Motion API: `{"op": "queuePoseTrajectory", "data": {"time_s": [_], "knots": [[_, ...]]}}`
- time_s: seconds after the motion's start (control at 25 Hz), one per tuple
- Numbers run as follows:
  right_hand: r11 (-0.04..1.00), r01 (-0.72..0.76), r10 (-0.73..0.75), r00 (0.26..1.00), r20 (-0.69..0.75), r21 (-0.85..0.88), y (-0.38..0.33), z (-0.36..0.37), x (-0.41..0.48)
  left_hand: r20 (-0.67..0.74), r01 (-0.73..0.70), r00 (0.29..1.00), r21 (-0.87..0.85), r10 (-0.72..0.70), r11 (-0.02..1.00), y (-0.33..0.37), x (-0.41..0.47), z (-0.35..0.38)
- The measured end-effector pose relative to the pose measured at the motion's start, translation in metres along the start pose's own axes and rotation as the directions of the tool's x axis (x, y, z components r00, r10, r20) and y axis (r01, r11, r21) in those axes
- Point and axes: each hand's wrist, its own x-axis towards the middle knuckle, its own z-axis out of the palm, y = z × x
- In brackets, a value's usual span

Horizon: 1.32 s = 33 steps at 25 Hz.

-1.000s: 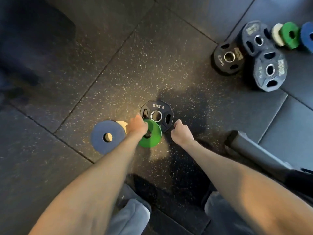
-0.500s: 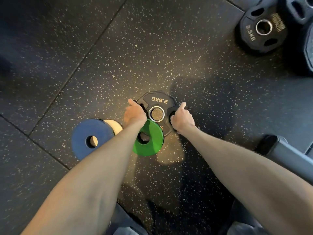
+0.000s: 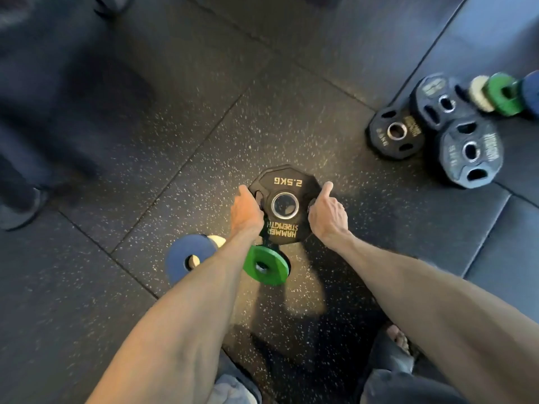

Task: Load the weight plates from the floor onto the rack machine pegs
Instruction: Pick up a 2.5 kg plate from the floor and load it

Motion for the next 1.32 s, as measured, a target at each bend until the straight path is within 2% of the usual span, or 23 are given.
{"op": "queuePoseTrajectory", "data": {"time_s": [0.2,0.32,0.36,0.48,0.64,0.76,0.84,1.0,1.12,1.32], "knots": [[0.996,-0.021,0.029,0.995,-0.097,0.088,-0.058,-0.182,-0.061,-0.056,-0.098,0.994,0.016,0.099,0.995,0.116,-0.084,-0.153],[0.999,-0.005,0.015,0.976,-0.217,0.048,-0.089,-0.297,-0.107,-0.112,-0.153,0.982,-0.014,0.151,0.988,0.185,-0.15,-0.244],[0.997,0.013,0.007,0.96,-0.28,0.07,-0.099,-0.334,-0.126,-0.13,-0.185,0.975,-0.023,0.181,0.982,0.206,-0.174,-0.272],[0.937,0.016,0.138,0.901,-0.411,0.35,-0.122,-0.425,-0.181,-0.167,-0.291,0.946,-0.071,0.276,0.954,0.259,-0.236,-0.337],[0.916,0.067,0.214,0.751,-0.624,0.395,-0.135,-0.507,-0.263,-0.159,-0.518,0.85,-0.082,0.502,0.852,0.308,-0.31,-0.401],[0.852,0.045,0.392,0.608,-0.691,0.522,-0.132,-0.546,-0.331,-0.118,-0.71,0.703,-0.057,0.702,0.702,0.333,-0.365,-0.427],[0.818,0.009,0.503,0.475,-0.722,0.576,-0.122,-0.566,-0.383,-0.075,-0.812,0.582,-0.096,0.809,0.576,0.346,-0.409,-0.432],[0.74,-0.019,0.658,0.229,-0.718,0.672,-0.076,-0.596,-0.492,0.017,-0.932,0.303,-0.202,0.953,0.3,0.367,-0.506,-0.411],[0.666,-0.047,0.746,0.029,-0.665,0.745,-0.028,-0.6,-0.582,0.093,-0.953,0.101,-0.278,0.991,0.123,0.375,-0.595,-0.378],[0.528,-0.062,0.799,-0.301,-0.521,0.847,0.062,-0.579,-0.726,0.227,-0.917,-0.165,-0.393,0.96,-0.064,0.358,-0.758,-0.308]]}}
